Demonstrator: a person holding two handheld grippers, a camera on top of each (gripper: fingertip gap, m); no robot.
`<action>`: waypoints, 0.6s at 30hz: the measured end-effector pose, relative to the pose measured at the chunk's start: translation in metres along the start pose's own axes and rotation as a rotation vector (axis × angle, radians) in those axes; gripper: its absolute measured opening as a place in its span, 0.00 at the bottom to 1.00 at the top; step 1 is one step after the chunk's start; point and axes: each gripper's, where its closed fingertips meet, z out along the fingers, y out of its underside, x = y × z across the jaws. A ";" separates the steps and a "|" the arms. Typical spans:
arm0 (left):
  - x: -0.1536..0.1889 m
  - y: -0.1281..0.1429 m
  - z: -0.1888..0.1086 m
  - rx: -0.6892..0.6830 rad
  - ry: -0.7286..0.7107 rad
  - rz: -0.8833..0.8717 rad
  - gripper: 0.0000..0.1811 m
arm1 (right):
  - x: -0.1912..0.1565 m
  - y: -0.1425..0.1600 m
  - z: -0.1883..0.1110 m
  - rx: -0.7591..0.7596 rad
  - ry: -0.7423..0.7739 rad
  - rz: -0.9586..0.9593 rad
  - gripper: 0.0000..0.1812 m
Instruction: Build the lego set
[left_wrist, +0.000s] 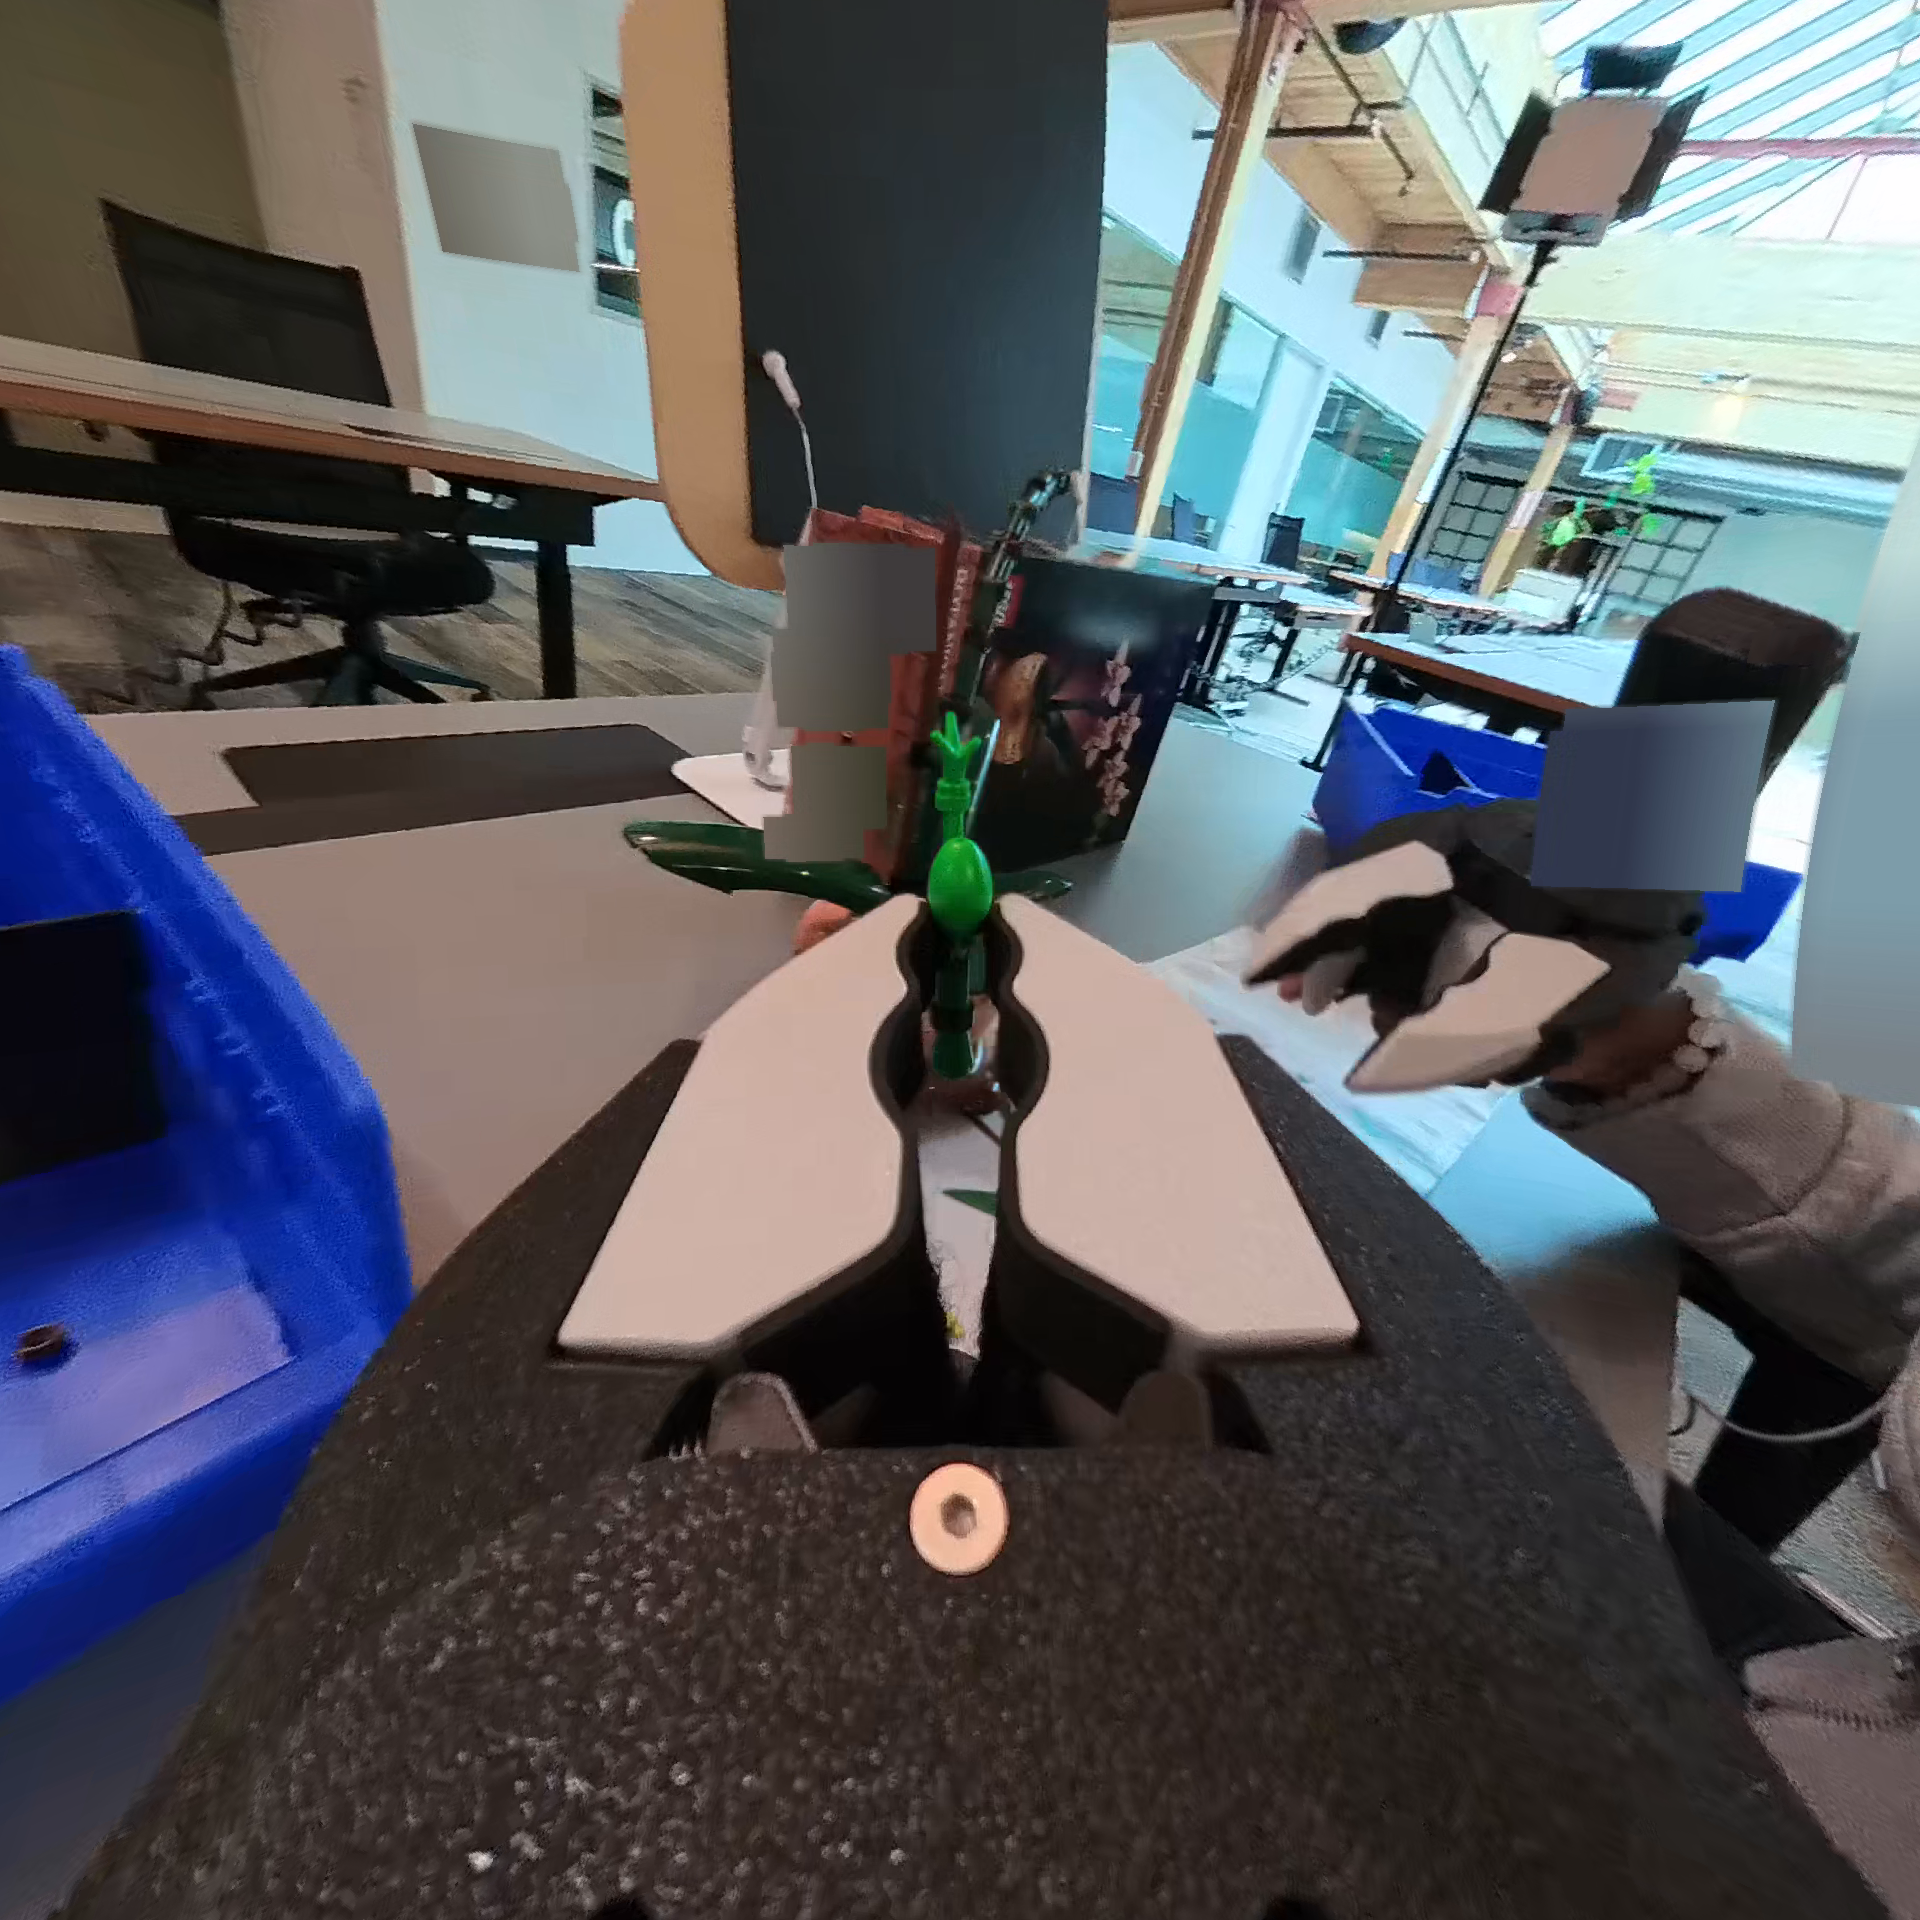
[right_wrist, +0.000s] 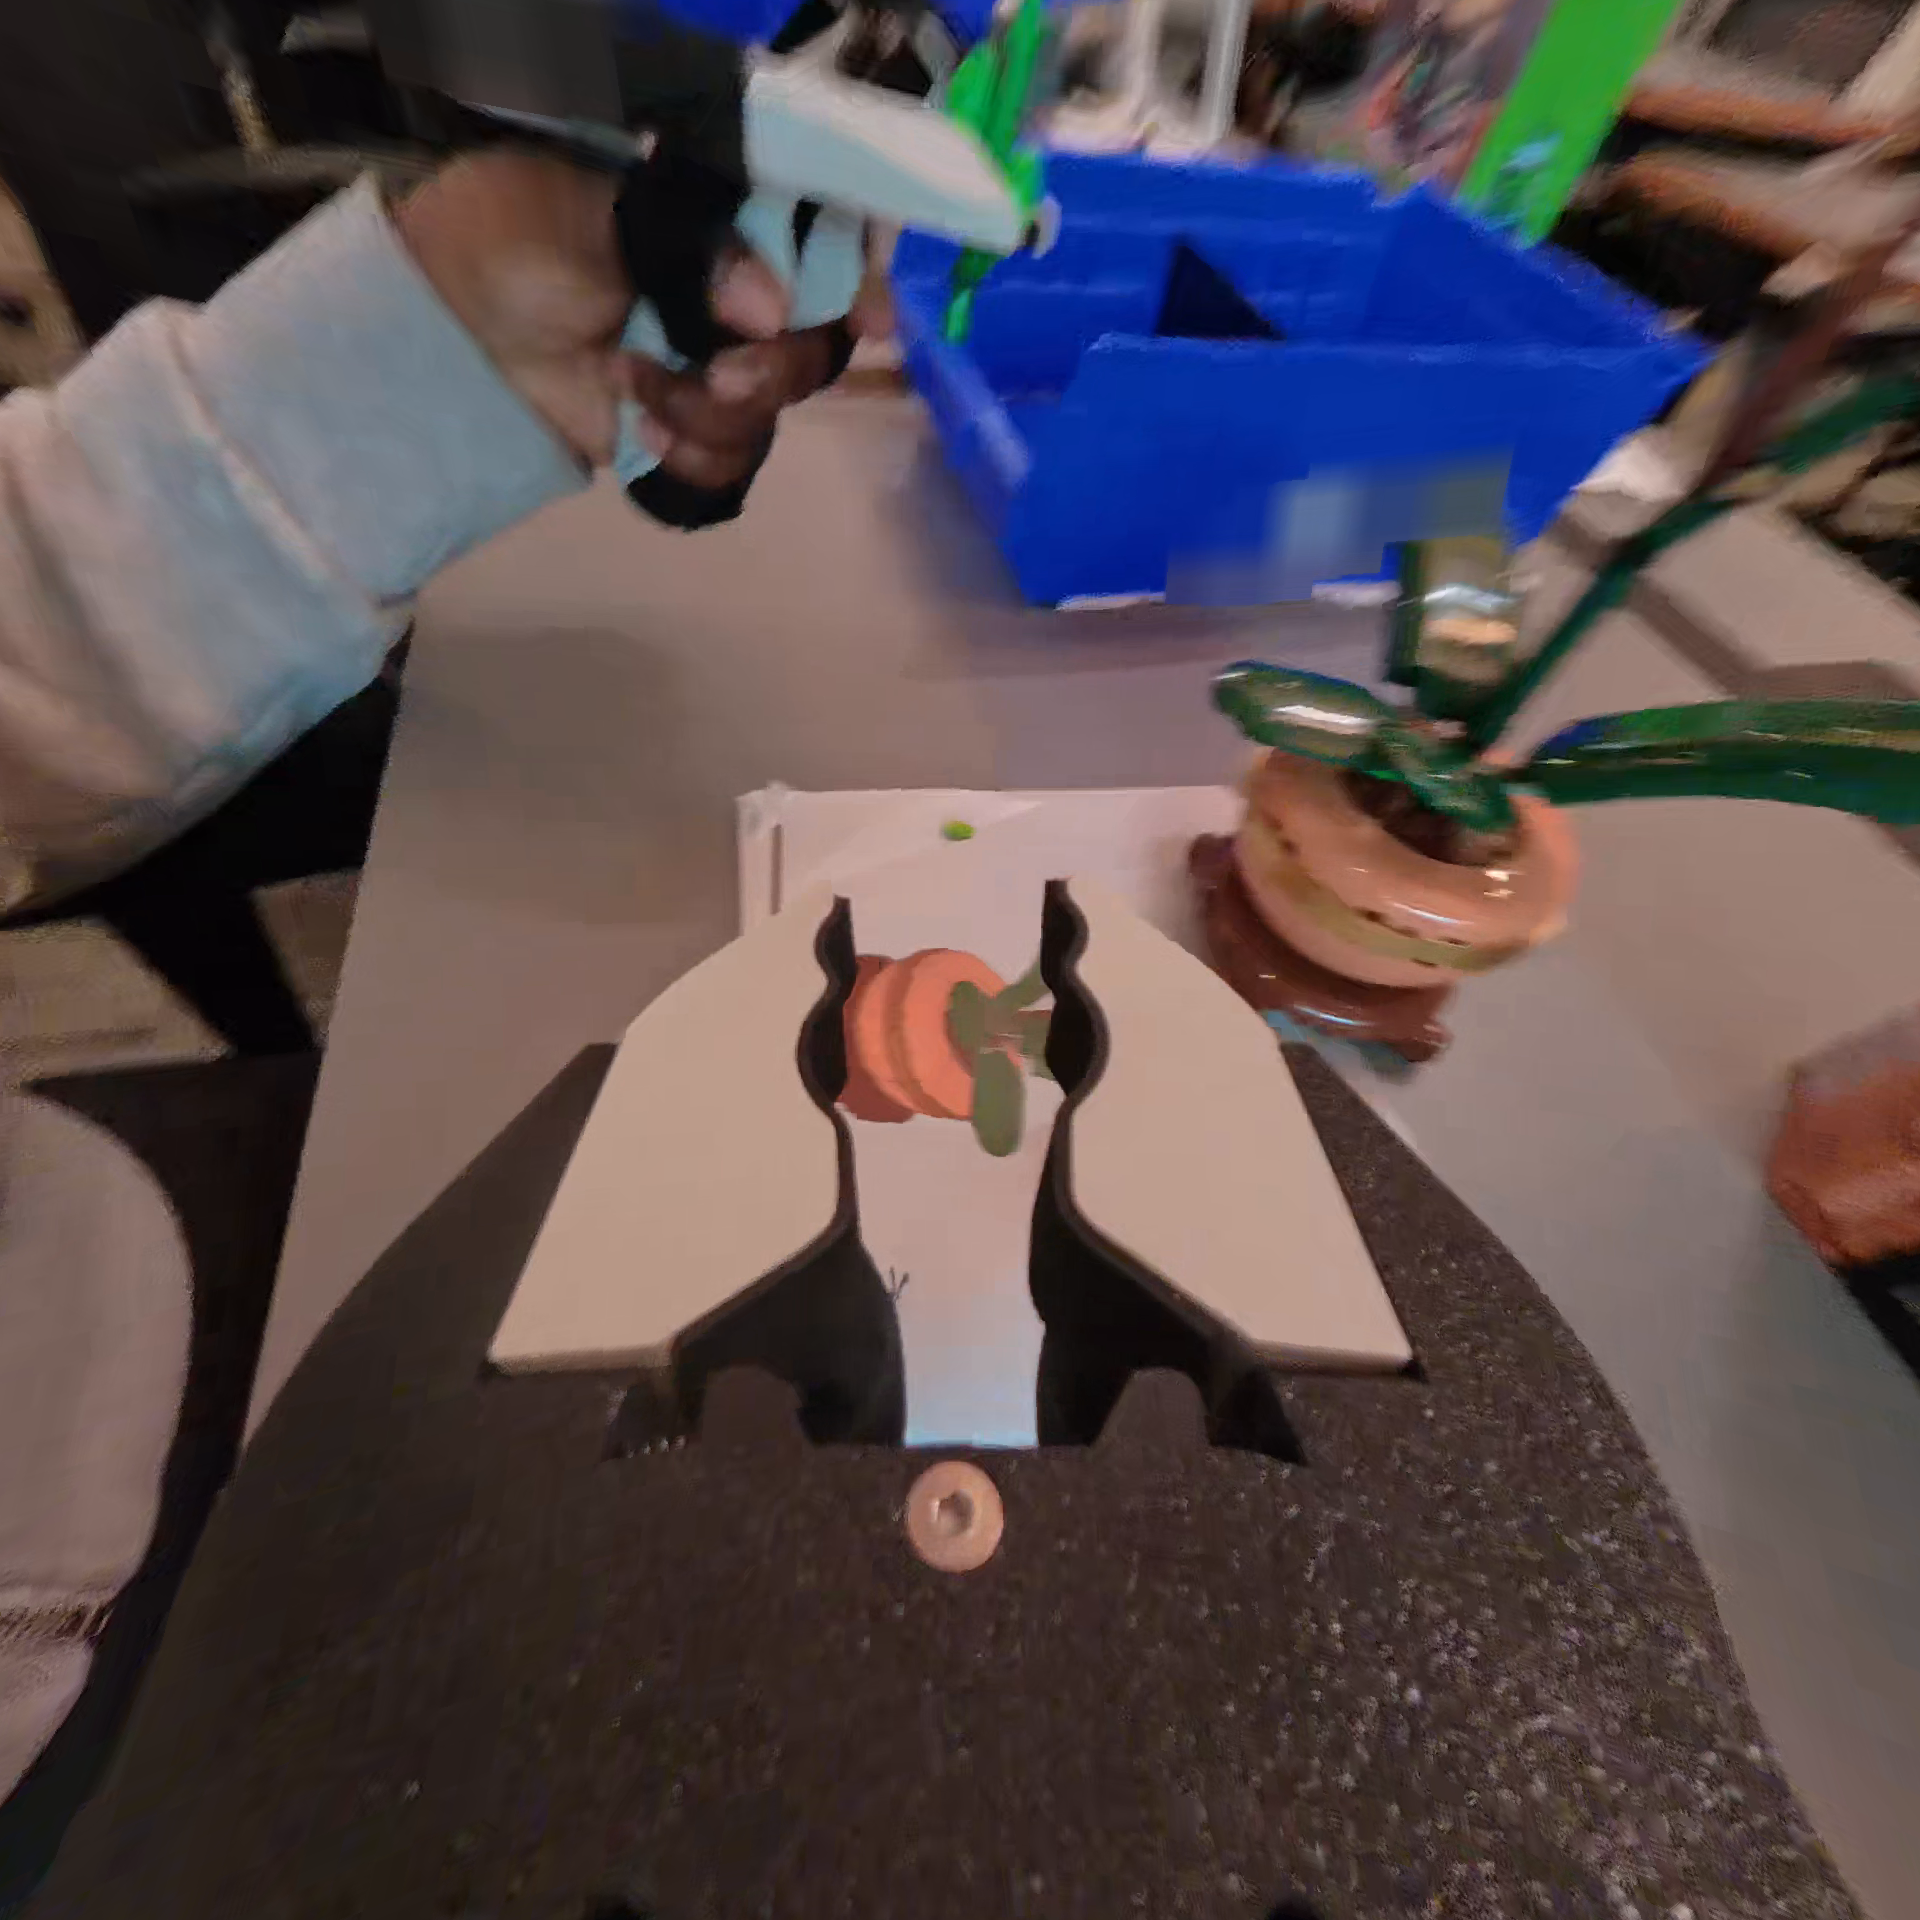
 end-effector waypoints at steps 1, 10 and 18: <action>0.000 0.002 -0.001 -0.021 -0.003 0.014 0.04 | -0.007 0.004 0.011 -0.073 -0.062 -0.001 0.17; 0.007 0.008 -0.015 -0.077 0.101 -0.003 0.04 | -0.010 0.009 0.072 -0.608 -0.397 -0.799 0.10; -0.015 -0.006 -0.047 -0.025 0.036 0.004 0.04 | -0.008 0.017 0.094 -0.833 -0.839 -1.060 0.07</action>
